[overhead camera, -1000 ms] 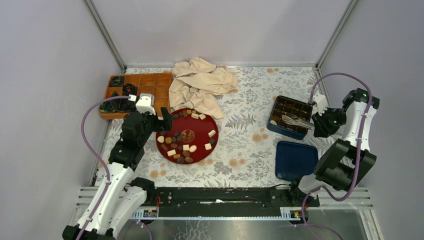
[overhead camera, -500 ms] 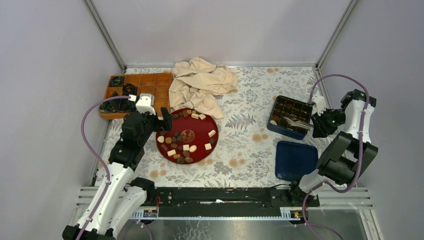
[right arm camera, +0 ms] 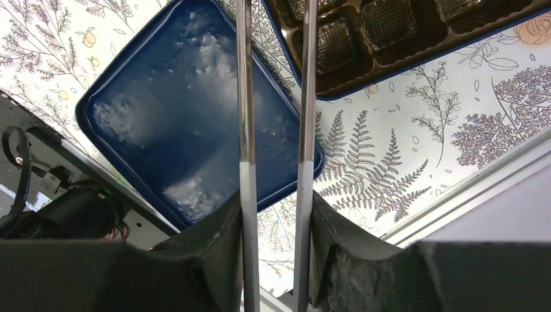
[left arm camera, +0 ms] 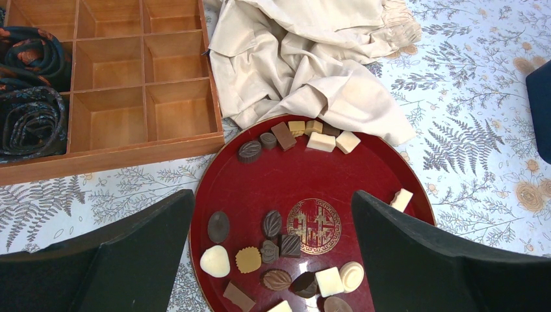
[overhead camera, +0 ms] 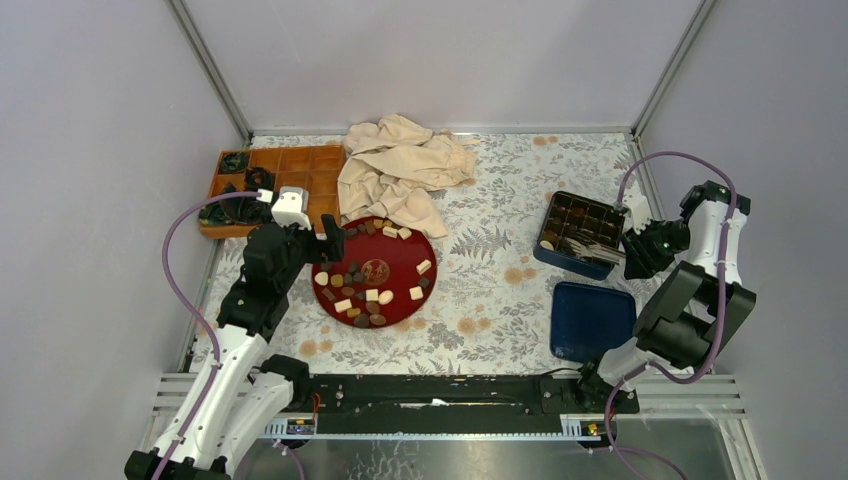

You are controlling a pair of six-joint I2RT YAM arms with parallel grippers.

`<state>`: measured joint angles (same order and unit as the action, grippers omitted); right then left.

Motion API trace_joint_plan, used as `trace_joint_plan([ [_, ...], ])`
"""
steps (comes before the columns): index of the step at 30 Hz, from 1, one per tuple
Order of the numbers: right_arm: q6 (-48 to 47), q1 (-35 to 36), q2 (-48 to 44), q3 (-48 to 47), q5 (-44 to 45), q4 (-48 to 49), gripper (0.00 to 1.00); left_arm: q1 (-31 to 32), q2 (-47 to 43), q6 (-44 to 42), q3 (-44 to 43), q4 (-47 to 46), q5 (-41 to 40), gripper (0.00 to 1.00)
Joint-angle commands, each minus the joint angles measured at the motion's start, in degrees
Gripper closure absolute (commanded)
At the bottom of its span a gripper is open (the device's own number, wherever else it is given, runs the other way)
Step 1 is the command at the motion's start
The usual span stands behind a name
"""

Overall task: Pack the chocolate
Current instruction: Place the fake chocolate in the packing box.

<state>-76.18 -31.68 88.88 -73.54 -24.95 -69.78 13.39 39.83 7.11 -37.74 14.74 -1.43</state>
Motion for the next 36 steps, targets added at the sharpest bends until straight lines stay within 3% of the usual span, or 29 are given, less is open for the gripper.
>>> trace_joint_plan([
  [1, 0.23, -0.27, 0.16, -2.2, -1.38, -1.92, 0.59, -0.47, -0.34, -0.7, 0.45, -2.97, -0.12, 0.02],
  [12, 0.5, -0.22, -1.08, -6.57, -5.2, -4.72, 0.6, -0.47, -0.27, -0.71, 0.35, -3.04, -0.06, 0.02],
  [23, -1.45, 1.39, -5.03, -8.95, -21.45, -9.35, 0.61, -0.47, -0.26, -0.61, 0.38, -3.01, 0.2, 0.02],
  [28, 4.32, 9.08, -8.4, -4.48, -27.21, -4.13, 0.61, -0.48, -0.41, -0.61, 0.45, -3.05, 0.12, 0.02],
  [36, 23.41, 30.61, -13.67, 4.03, -26.65, 14.3, 0.62, -0.47, -0.45, -0.52, 0.53, -3.11, 0.29, 0.02],
])
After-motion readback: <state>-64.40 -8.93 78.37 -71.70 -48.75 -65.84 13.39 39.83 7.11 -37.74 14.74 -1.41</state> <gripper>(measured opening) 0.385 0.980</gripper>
